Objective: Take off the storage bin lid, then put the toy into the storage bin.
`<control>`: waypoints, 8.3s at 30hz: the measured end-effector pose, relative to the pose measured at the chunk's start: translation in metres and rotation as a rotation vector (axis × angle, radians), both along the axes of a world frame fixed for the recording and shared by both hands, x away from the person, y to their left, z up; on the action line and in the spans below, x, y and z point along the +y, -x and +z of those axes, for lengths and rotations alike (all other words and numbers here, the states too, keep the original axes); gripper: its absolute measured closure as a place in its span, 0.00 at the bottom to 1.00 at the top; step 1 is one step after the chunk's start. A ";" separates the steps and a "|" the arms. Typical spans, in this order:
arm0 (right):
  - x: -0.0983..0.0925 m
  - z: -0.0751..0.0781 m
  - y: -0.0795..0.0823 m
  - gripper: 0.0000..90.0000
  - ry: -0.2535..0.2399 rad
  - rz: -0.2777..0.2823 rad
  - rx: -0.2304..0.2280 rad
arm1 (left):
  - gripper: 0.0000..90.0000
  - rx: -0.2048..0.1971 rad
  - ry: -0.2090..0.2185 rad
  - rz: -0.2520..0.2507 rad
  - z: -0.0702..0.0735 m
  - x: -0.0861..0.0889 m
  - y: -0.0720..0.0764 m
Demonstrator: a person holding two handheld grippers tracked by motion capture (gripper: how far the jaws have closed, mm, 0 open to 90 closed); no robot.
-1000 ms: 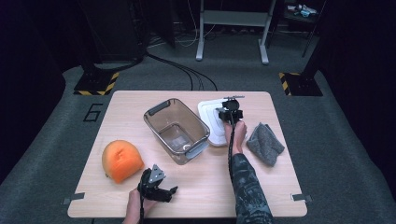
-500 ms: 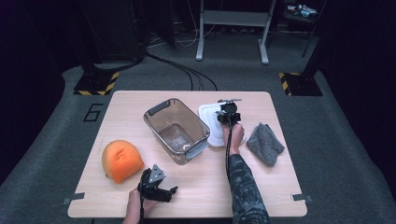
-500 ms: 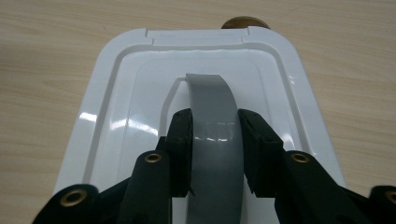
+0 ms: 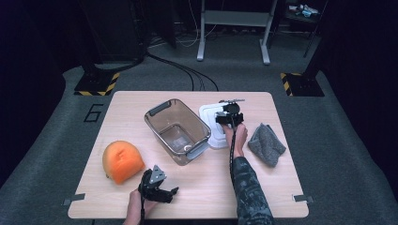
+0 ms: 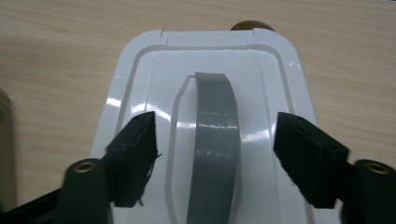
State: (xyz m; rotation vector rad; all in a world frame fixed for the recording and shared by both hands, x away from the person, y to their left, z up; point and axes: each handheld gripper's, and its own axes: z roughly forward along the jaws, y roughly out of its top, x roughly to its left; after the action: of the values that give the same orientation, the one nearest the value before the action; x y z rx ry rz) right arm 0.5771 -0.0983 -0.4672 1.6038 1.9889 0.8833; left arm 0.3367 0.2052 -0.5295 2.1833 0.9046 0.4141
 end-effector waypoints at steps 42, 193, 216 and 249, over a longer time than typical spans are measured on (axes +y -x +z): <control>-0.035 -0.051 0.178 0.02 -0.017 0.290 -0.034 | 0.12 -0.022 0.034 0.033 0.010 0.009 0.013; -0.037 -0.062 0.179 0.00 0.052 0.300 -0.017 | 0.79 -0.150 0.108 0.378 0.146 0.157 -0.065; -0.036 -0.062 0.180 0.00 0.050 0.296 -0.017 | 0.79 -0.199 0.121 0.371 0.186 0.156 -0.086; -0.036 -0.062 0.180 0.00 0.049 0.292 -0.013 | 0.79 -0.240 0.150 0.286 0.227 0.117 -0.121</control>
State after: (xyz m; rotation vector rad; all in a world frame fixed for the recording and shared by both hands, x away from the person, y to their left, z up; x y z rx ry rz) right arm 0.3969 -0.1345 -0.5289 1.2971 2.2542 0.9378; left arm 0.4577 0.3218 -0.3027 1.8268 1.0773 0.7062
